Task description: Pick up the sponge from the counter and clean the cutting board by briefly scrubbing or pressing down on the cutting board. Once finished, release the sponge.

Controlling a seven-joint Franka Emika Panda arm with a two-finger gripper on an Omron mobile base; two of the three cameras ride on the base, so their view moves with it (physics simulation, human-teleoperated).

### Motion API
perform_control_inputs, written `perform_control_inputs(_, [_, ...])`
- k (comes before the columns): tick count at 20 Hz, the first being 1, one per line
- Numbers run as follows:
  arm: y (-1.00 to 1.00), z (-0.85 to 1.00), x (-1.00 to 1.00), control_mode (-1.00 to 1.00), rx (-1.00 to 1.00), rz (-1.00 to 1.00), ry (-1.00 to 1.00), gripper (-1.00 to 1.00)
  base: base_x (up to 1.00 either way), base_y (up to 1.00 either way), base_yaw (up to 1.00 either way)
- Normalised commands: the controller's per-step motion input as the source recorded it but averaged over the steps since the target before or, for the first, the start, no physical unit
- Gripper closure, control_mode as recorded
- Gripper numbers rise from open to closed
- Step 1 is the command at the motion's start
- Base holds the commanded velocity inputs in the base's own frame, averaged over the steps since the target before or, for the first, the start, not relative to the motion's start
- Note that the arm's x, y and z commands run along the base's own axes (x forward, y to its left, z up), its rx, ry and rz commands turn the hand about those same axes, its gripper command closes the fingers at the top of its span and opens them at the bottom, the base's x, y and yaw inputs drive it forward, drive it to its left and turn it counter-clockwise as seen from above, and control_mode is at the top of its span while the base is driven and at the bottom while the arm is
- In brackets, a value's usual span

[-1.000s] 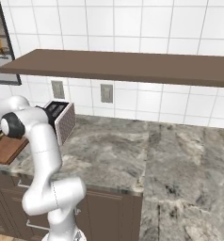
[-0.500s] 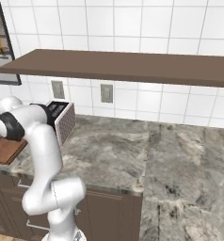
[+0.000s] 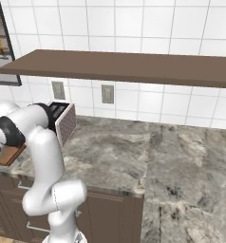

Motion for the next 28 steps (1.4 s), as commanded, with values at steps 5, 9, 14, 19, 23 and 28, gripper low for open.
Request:
perform_control_inputs(5, [-0.57, 0.52, 0.35, -1.0, 0.02, 0.0, 0.01, 1.0, 0.0, 0.0, 0.0])
perform_control_inputs(9, [-0.55, 0.59, 0.71, -1.0, 0.0, 0.0, 0.05, 1.0, 0.0, 0.0, 0.0])
perform_control_inputs(14, [-0.47, 0.57, 0.83, -1.0, -0.04, -0.04, 0.16, 1.0, 0.0, 0.0, 0.0])
perform_control_inputs(19, [-0.33, 0.59, 0.99, -1.0, -0.11, -0.18, 0.39, 1.0, 0.0, 0.0, 0.0])
perform_control_inputs(23, [-0.29, 0.59, 1.0, -1.0, -0.11, -0.22, 0.41, 1.0, 0.0, 0.0, 0.0])
perform_control_inputs(28, [-0.28, 0.51, 0.95, -1.0, -0.1, -0.26, 0.46, 1.0, 0.0, 0.0, 0.0])
